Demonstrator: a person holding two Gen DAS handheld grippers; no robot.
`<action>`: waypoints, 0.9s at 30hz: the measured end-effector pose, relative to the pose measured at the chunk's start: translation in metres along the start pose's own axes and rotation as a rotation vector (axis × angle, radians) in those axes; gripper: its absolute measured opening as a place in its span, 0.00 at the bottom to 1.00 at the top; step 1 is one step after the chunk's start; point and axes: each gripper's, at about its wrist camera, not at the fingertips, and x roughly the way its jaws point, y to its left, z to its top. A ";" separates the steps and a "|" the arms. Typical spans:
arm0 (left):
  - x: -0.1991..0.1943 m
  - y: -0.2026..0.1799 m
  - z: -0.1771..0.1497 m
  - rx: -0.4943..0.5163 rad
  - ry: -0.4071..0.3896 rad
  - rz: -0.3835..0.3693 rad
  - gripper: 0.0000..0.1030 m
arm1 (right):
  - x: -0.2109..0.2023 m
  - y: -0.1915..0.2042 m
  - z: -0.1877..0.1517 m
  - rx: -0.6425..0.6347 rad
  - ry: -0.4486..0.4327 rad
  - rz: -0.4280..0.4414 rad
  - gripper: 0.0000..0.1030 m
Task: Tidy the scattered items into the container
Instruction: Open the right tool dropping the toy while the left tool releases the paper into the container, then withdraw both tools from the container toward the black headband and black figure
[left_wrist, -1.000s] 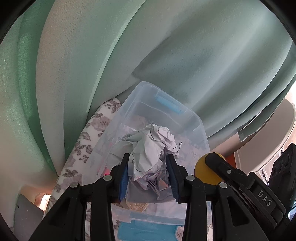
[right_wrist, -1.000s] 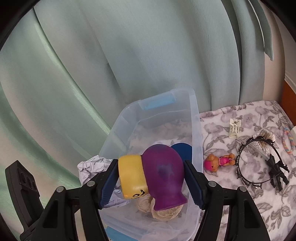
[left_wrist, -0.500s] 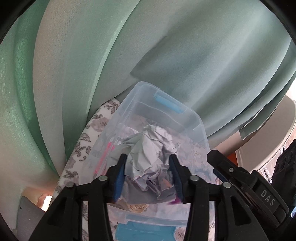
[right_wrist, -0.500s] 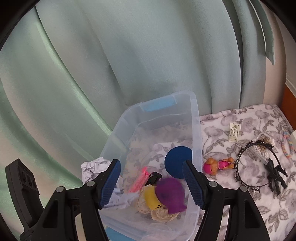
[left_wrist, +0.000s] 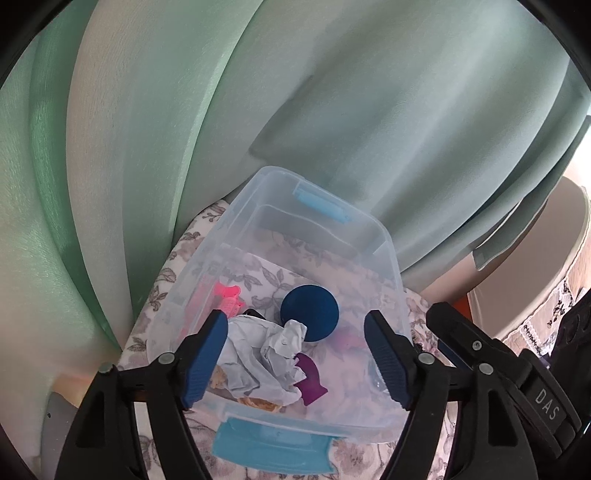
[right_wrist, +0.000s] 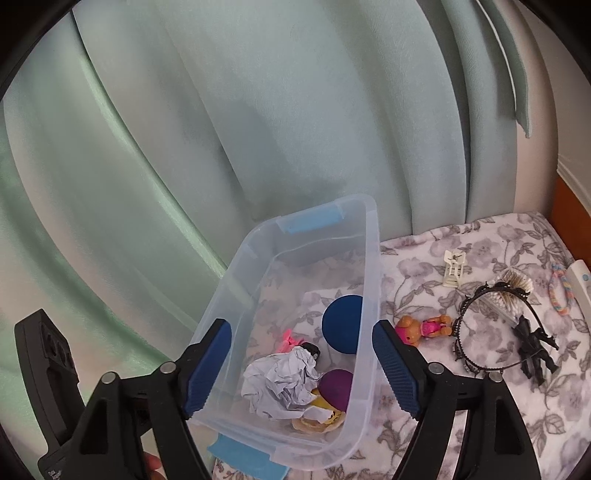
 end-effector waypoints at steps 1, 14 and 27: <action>-0.002 -0.002 0.000 0.002 -0.004 -0.001 0.78 | -0.005 -0.002 0.000 0.002 -0.006 0.000 0.86; -0.028 -0.048 -0.006 0.078 -0.048 0.007 0.89 | -0.063 -0.025 0.004 0.019 -0.092 -0.004 1.00; -0.052 -0.111 -0.017 0.204 -0.107 -0.002 0.94 | -0.125 -0.071 0.007 0.098 -0.190 -0.015 1.00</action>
